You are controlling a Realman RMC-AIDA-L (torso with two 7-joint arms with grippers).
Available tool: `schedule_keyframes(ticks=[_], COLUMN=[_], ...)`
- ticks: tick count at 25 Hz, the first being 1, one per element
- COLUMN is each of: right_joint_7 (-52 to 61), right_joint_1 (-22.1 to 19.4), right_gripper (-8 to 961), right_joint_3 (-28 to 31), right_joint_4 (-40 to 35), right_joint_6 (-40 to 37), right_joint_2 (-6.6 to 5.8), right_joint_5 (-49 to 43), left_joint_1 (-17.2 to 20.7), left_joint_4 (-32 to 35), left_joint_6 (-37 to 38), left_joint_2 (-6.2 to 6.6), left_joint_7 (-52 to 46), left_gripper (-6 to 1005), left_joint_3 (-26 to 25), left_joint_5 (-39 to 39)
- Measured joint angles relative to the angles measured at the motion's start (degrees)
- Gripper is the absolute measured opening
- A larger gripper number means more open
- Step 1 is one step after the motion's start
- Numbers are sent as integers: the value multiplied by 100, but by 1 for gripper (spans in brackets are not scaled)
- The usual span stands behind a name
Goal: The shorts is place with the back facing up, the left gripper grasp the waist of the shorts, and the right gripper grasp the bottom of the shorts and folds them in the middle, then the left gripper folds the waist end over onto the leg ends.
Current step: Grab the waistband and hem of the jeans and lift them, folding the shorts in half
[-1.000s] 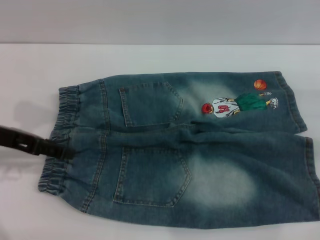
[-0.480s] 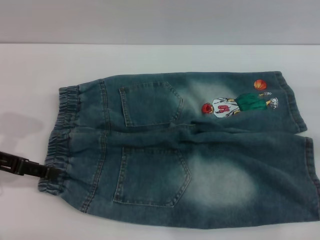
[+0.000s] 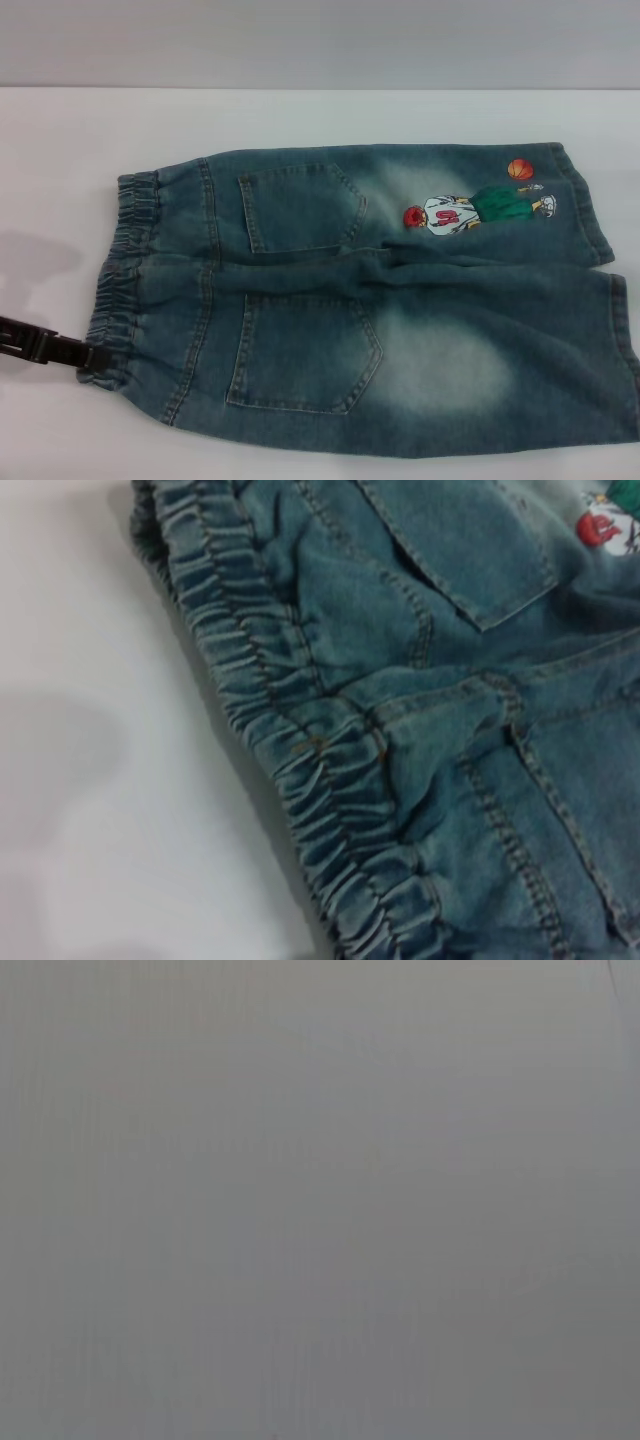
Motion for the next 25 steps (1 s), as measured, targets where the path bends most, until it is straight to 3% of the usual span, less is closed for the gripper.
schedule_keyframes(ticks=[2,5,14,25], right_joint_7=[0,0,0,0], right_joint_1=[10,27,42,64], right_gripper=[651,651,652,652], right_joint_3=[0,0,0,-51], right_joint_4=[1,-4,-18,-6], right_joint_6=[4,69,136,138], right_joint_2=[-7,-16,-23,-28], right_joint_5=[0,-7,-22,-47], left_joint_1=[-34,-78,-78,-100], left_joint_4=[-3,5,-6,-179], left_joint_6=[-6,-75,-95,-55], left_joint_2=[-40,-91,-97,-110], left_joint_7=[-3,-45,-63,-60], left_gripper=[602,596,723,721], left_joint_3=[-12,-24,-143,-167], left_joint_5=[145,320,392,476])
